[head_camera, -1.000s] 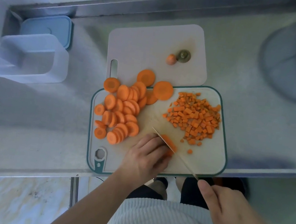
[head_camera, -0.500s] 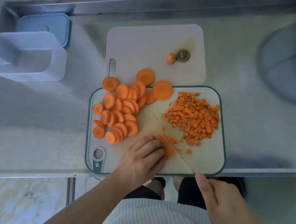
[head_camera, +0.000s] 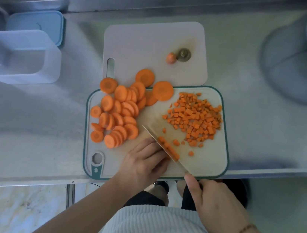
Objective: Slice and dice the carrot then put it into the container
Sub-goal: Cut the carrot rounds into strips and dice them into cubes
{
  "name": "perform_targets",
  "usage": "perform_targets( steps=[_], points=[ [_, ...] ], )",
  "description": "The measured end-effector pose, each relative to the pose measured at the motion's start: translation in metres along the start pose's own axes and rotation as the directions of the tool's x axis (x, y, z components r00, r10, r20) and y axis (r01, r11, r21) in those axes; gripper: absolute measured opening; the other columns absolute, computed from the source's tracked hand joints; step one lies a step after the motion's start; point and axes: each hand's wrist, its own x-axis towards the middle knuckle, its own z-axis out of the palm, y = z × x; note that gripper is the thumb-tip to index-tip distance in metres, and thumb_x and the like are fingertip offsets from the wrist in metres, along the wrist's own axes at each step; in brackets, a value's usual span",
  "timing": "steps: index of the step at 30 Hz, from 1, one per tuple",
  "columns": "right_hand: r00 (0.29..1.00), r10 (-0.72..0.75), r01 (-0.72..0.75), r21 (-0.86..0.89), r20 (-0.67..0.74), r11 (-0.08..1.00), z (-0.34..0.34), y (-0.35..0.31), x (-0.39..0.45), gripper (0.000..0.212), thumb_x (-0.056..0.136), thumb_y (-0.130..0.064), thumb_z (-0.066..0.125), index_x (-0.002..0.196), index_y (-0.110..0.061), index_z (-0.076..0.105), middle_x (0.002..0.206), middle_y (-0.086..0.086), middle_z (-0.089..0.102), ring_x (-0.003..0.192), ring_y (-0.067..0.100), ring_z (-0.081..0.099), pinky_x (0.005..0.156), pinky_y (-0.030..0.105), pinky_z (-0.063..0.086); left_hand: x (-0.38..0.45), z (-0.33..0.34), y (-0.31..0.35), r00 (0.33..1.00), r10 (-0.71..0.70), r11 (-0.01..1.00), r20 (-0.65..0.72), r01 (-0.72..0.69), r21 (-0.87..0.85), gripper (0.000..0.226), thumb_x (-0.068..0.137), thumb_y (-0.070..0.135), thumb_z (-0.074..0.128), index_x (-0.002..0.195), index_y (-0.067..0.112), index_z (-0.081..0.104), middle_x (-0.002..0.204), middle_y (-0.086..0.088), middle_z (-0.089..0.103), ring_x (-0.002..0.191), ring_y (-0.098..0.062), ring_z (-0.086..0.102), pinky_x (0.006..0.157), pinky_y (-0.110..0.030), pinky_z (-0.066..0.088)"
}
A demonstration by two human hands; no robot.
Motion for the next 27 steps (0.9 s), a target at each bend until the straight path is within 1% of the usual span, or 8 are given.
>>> perform_targets(
  steps=[3,5,8,11,14,19,22,27],
  points=[
    [1.0,-0.018,0.018,0.025,-0.022,1.0,0.005,0.001,0.0,0.078,0.077,-0.075,0.0,0.066,-0.019,0.054,0.062,-0.002,0.057,0.061,0.011,0.057,0.065,0.035,0.052,0.001,-0.001,0.001,1.0,-0.011,1.0,-0.005,0.011,-0.006,0.012,0.088,0.006,0.077,0.099,0.002,0.078,0.104,-0.009,0.072,0.101,-0.029,0.068,0.097,-0.029,0.051],
    [0.998,-0.048,0.051,0.076,-0.04,0.996,0.004,0.004,-0.001,0.075,0.078,-0.074,0.003,0.062,-0.02,0.051,0.057,-0.003,0.055,0.058,0.01,0.054,0.065,0.034,0.05,0.002,-0.003,0.002,0.999,-0.032,0.999,0.004,0.032,-0.023,0.012,0.088,0.005,0.077,0.099,0.003,0.078,0.106,-0.009,0.072,0.105,-0.029,0.068,0.096,-0.03,0.053],
    [0.997,-0.064,0.069,0.128,-0.047,0.989,-0.003,0.009,-0.002,0.067,0.079,-0.074,0.01,0.053,-0.021,0.041,0.045,-0.003,0.048,0.048,0.011,0.047,0.058,0.032,0.046,0.004,-0.003,0.005,0.999,-0.048,0.998,0.015,0.049,-0.035,0.011,0.087,0.005,0.077,0.097,0.003,0.078,0.106,-0.008,0.072,0.106,-0.029,0.067,0.096,-0.031,0.053],
    [0.998,-0.044,0.048,0.109,-0.043,0.993,-0.01,0.014,0.004,0.07,0.082,-0.073,0.011,0.054,-0.017,0.041,0.045,0.0,0.045,0.044,0.013,0.045,0.054,0.033,0.046,0.014,0.004,0.007,0.999,-0.04,0.998,-0.001,0.04,-0.041,0.01,0.087,0.006,0.078,0.096,0.002,0.078,0.105,-0.009,0.072,0.106,-0.028,0.067,0.095,-0.034,0.054],
    [1.0,-0.01,0.011,0.082,-0.018,0.997,-0.013,0.015,0.008,0.069,0.082,-0.073,0.011,0.055,-0.017,0.04,0.045,-0.003,0.042,0.042,0.01,0.04,0.052,0.033,0.044,0.017,0.01,0.005,0.999,-0.048,0.997,-0.004,0.048,-0.054,0.011,0.087,0.007,0.079,0.097,0.002,0.078,0.106,-0.009,0.073,0.105,-0.028,0.068,0.094,-0.036,0.055],
    [1.0,-0.005,0.007,0.084,-0.028,0.996,-0.008,-0.004,0.022,0.074,0.078,-0.076,0.007,0.058,-0.016,0.045,0.053,-0.001,0.052,0.051,0.015,0.052,0.058,0.037,0.05,0.016,0.01,0.002,0.998,-0.061,0.997,-0.014,0.06,-0.052,0.011,0.086,0.008,0.079,0.095,0.002,0.078,0.106,-0.009,0.073,0.105,-0.028,0.068,0.096,-0.031,0.053],
    [0.997,-0.037,0.046,0.134,-0.069,0.99,-0.006,-0.011,0.033,0.074,0.08,-0.077,0.01,0.058,-0.016,0.045,0.052,-0.001,0.052,0.051,0.015,0.052,0.055,0.034,0.048,0.018,0.01,0.003,0.998,-0.06,0.997,-0.005,0.06,-0.041,0.01,0.087,0.01,0.079,0.092,0.001,0.077,0.101,-0.009,0.072,0.1,-0.028,0.068,0.097,-0.026,0.049],
    [0.998,-0.013,0.029,0.235,-0.067,0.972,-0.02,0.005,0.023,0.066,0.08,-0.071,0.018,0.051,-0.014,0.036,0.041,-0.003,0.039,0.039,0.007,0.041,0.045,0.02,0.035,0.015,0.007,0.004,0.999,-0.026,0.999,-0.023,0.025,-0.03,0.01,0.084,0.006,0.081,0.09,0.0,0.076,0.099,-0.011,0.07,0.099,-0.024,0.062,0.097,-0.032,0.051]
  ],
)
